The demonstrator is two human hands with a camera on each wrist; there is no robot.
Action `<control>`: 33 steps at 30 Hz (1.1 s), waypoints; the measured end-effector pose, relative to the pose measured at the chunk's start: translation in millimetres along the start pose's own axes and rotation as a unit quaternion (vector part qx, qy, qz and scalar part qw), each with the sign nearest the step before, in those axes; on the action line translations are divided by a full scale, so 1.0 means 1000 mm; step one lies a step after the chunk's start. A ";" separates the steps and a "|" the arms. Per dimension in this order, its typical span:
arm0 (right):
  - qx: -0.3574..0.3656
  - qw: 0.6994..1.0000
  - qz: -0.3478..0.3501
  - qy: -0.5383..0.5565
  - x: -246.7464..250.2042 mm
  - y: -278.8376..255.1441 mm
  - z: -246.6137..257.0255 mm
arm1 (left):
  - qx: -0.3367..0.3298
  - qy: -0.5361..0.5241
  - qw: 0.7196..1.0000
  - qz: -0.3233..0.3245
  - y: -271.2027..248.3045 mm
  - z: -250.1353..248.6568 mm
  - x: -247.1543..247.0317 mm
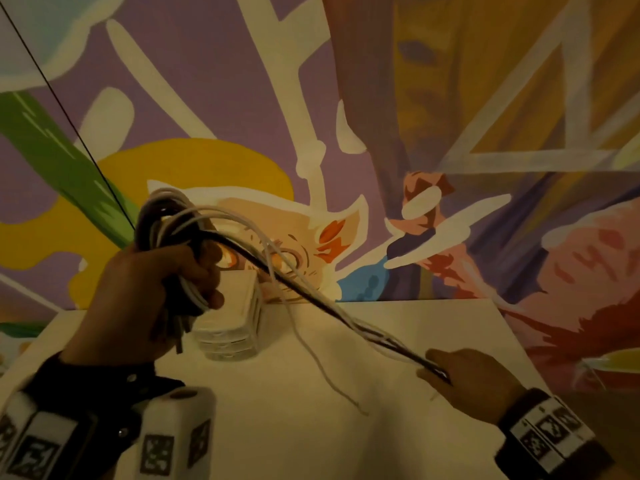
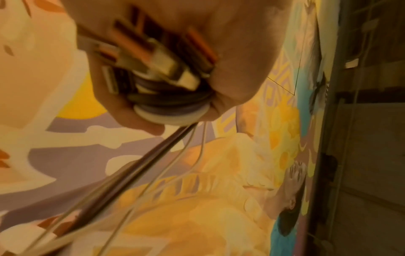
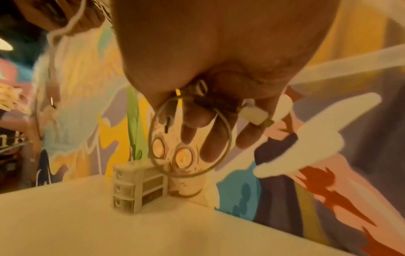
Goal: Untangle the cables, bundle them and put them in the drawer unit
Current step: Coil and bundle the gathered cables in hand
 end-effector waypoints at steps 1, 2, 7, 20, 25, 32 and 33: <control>-0.023 0.999 0.022 0.018 -0.005 -0.004 -0.009 | 0.001 0.018 1.000 -0.005 0.000 0.002 -0.002; -0.043 0.997 0.049 0.041 -0.008 -0.007 -0.014 | 0.004 0.037 0.999 -0.004 -0.001 0.006 -0.007; -0.023 0.982 0.077 0.173 0.014 -0.007 0.026 | 0.035 0.147 0.988 0.033 -0.002 0.036 -0.053; 0.155 0.928 -0.134 0.311 0.064 0.006 0.157 | 0.046 0.108 0.992 0.042 0.005 0.048 -0.047; 0.157 0.958 -0.206 0.128 0.066 0.005 0.181 | 0.064 0.009 0.993 0.100 -0.009 0.074 -0.064; 0.200 0.971 -0.134 -0.002 0.031 0.000 0.212 | 0.042 0.094 0.992 0.072 -0.014 0.084 -0.081; 0.202 0.971 -0.125 -0.009 0.034 0.000 0.214 | 0.045 0.100 0.992 0.064 -0.014 0.087 -0.083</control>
Point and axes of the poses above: each hand's wrist, its own y-axis towards the middle knuckle, its own x-axis out of the back of the hand, z = x × y, the point moved 8 cm from there along y, towards the middle knuckle, and after that the axes turned 13 degrees about y, right-handed, at the moved point
